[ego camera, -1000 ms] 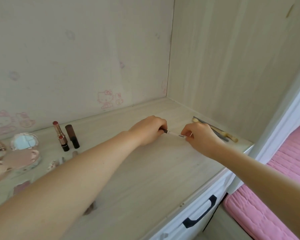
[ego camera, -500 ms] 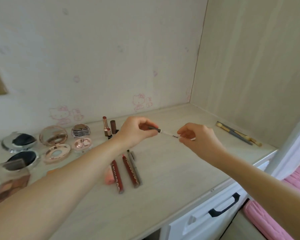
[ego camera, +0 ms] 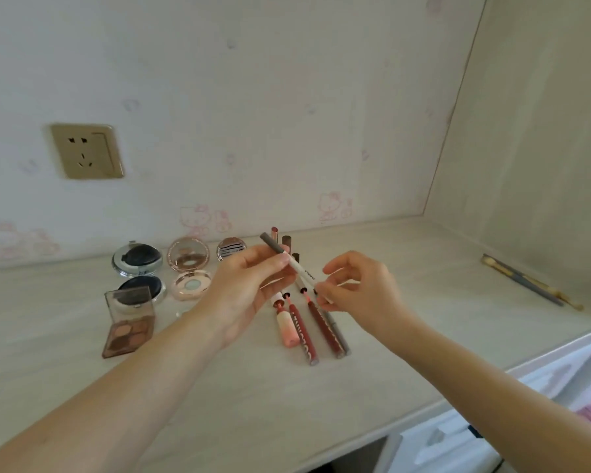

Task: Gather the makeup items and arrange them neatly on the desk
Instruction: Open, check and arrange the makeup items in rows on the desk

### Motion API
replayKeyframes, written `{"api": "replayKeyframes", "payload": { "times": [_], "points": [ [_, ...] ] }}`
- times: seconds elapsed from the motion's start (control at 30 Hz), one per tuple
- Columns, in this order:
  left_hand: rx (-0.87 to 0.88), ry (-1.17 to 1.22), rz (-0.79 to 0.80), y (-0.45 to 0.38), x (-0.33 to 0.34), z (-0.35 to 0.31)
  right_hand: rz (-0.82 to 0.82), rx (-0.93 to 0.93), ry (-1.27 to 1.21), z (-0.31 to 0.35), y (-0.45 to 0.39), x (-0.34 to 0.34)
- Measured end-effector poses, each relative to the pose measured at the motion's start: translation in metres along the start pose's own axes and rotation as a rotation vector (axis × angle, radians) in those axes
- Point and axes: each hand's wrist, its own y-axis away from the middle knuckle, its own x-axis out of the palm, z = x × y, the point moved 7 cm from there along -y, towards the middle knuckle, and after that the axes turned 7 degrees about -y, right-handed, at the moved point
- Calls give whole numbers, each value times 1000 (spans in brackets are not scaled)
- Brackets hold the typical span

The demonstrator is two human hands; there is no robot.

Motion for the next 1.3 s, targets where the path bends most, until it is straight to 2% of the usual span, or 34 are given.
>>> {"api": "replayKeyframes", "payload": {
  "times": [0.2, 0.3, 0.5, 0.67, 0.8, 0.9, 1.07, 1.3],
  "points": [
    [26, -15, -58, 20, -35, -8, 98, 72, -104, -1, 8, 53],
    [41, -52, -95, 28, -52, -12, 161, 78, -28, -3, 12, 77],
    [119, -219, -190, 46, -79, -24, 277, -24, 79, -4, 17, 112],
    [220, -596, -198, 58, -92, -29, 211, -77, 126, -10, 19, 113],
    [453, -1089, -171, 73, -87, -28, 151, -199, 165, -7, 26, 108],
    [595, -1335, -107, 84, -81, -16, 154, -380, 300, -3, 35, 111],
    [718, -1518, -78, 92, -79, -2, 156, -571, 482, -21, 45, 116],
    [779, -1627, -73, 100, -76, 0, 128, -758, 532, -15, 54, 118]
  ]
}}
